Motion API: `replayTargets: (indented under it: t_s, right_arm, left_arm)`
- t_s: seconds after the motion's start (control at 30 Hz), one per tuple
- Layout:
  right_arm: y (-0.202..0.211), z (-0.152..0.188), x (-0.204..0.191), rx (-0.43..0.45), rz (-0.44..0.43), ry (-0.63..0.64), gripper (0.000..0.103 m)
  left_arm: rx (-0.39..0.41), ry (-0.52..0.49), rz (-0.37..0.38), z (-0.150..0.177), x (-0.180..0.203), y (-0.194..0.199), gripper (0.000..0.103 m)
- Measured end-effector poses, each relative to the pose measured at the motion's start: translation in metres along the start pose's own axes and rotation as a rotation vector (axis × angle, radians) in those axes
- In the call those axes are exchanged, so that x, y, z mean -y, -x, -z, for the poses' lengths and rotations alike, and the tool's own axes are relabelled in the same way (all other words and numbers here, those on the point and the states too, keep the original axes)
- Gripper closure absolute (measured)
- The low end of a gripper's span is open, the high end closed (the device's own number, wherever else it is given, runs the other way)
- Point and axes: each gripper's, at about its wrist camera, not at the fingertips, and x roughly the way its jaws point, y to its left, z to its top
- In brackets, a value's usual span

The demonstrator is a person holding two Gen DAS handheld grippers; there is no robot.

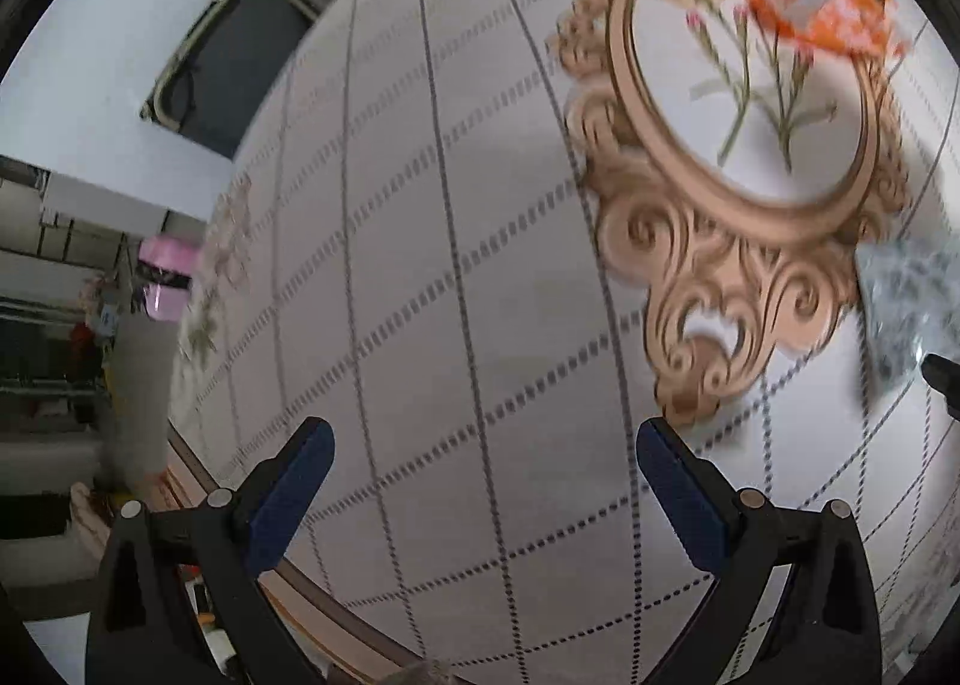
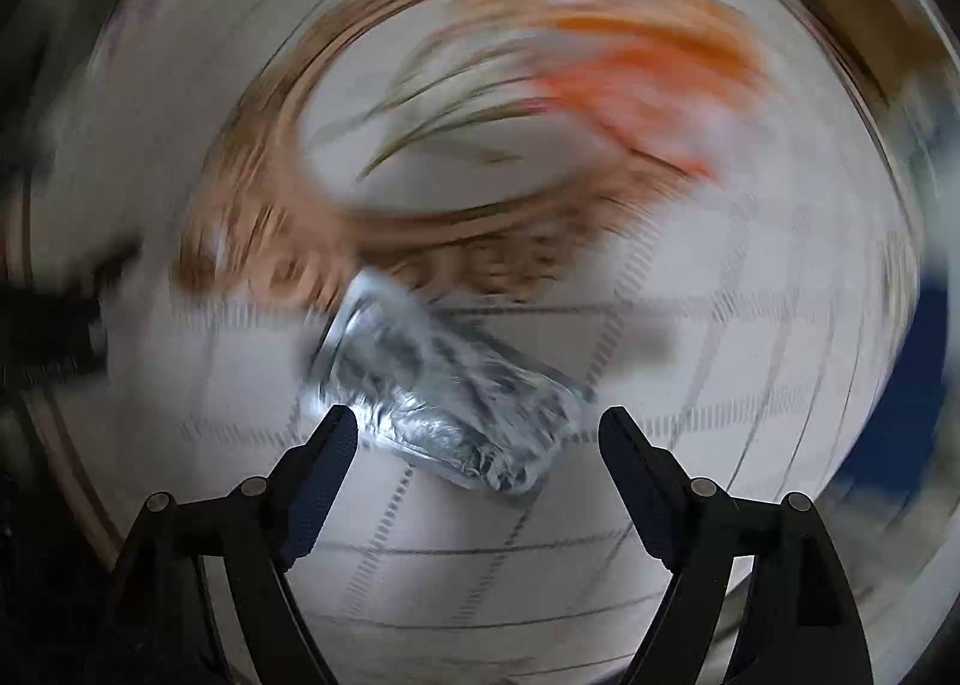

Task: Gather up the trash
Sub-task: 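Grasp the silver blister pack with the right gripper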

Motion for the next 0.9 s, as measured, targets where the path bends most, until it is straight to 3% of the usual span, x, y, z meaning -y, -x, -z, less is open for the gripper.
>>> replayTargets:
  t_s: [0.1, 0.17, 0.23, 0.27, 0.37, 0.47, 0.53, 0.57, 0.63, 0.73, 0.8, 0.87, 0.9]
  right_arm:
    - [-0.022, -0.011, -0.02, -0.069, 0.074, 0.208, 0.013]
    - [-0.028, -0.015, -0.019, -0.089, 0.024, 0.217, 0.012]
    - [-0.035, -0.023, -0.005, -0.107, -0.057, 0.134, 0.012]
    - [-0.038, -0.025, 0.006, -0.115, -0.102, 0.053, 0.015]
    - [-0.032, -0.014, 0.045, -0.074, -0.141, -0.235, 0.04]
    - [-0.038, 0.025, 0.115, -0.07, -0.22, -0.75, 0.04]
    - [-0.041, 0.053, 0.146, -0.083, -0.205, -0.955, 0.038]
    - [-0.04, 0.068, 0.159, -0.066, -0.231, -1.025, 0.028]
    - [-0.033, 0.087, 0.166, -0.026, -0.272, -1.062, 0.011]
    - [-0.027, 0.097, 0.155, -0.028, -0.225, -0.974, 0.011]
    - [-0.037, 0.098, 0.14, -0.088, -0.173, -0.924, 0.011]
    - [-0.046, 0.1, 0.133, -0.105, -0.162, -0.943, 0.011]
    - [-0.045, 0.105, 0.131, -0.065, -0.145, -0.983, 0.013]
  left_arm:
    - [-0.011, -0.005, 0.001, 0.006, 0.004, -0.003, 0.0]
    - [-0.008, -0.003, 0.001, 0.007, 0.004, -0.001, 0.0]
    - [0.001, 0.002, 0.002, 0.006, 0.002, 0.002, 0.0]
    - [0.006, 0.004, 0.001, 0.004, 0.001, 0.003, 0.0]
    - [0.009, 0.016, 0.006, 0.001, -0.001, 0.005, 0.0]
    - [0.005, 0.027, 0.019, -0.005, -0.001, 0.006, 0.0]
    - [0.01, 0.025, 0.024, -0.008, 0.002, 0.008, 0.0]
    - [0.014, 0.022, 0.026, -0.009, 0.004, 0.011, 0.0]
    - [0.025, 0.014, 0.027, -0.011, 0.011, 0.015, 0.0]
    - [0.036, 0.003, 0.024, -0.016, 0.021, 0.019, 0.0]
    - [0.036, -0.007, 0.027, -0.023, 0.028, 0.021, 0.0]
    - [0.049, -0.017, 0.033, -0.029, 0.036, 0.027, 0.0]
    - [0.063, -0.028, 0.035, -0.035, 0.037, 0.031, 0.0]
